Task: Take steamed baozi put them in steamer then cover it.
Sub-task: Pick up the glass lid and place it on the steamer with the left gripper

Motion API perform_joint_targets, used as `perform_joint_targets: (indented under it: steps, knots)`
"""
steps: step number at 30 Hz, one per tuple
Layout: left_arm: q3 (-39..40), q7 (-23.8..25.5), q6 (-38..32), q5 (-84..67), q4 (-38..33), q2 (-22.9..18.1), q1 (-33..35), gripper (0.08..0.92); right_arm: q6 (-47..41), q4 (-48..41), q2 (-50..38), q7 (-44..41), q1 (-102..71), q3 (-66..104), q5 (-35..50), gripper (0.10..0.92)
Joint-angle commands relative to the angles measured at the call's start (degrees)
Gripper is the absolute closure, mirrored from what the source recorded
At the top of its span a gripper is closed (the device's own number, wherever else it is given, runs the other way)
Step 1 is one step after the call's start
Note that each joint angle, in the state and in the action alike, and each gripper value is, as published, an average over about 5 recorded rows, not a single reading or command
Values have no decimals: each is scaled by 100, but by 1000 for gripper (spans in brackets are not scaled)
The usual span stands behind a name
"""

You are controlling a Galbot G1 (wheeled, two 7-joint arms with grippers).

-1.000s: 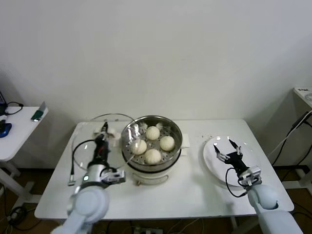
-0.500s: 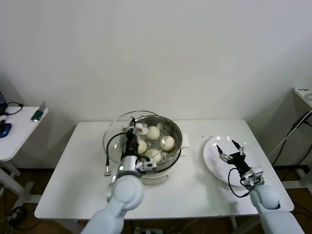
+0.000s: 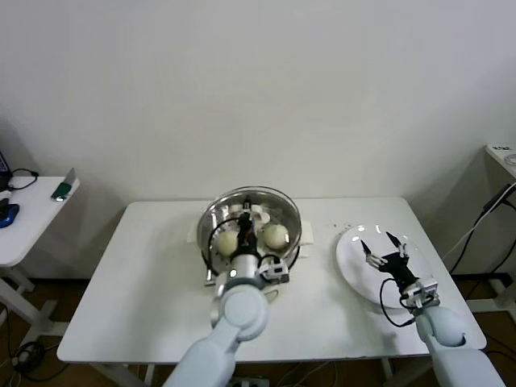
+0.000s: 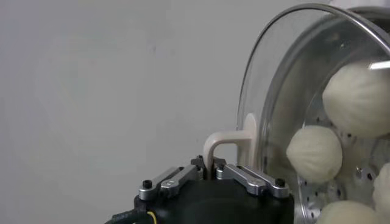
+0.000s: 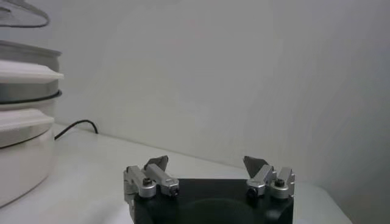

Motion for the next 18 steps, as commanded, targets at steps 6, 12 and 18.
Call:
perform_joint_targets:
  steps: [6, 12, 18]
  knots:
    - [-32, -10, -111, 465, 479, -352, -55, 845, 17, -47, 3, -15, 37, 2, -14, 203]
    - [-68, -20, -204, 562, 574, -343, -64, 845, 31, -36, 15, -30, 25, 9, -45, 203]
    - [-91, 0, -229, 556, 638, -311, -85, 845, 42, -32, 17, -48, 2, 33, -53, 203]
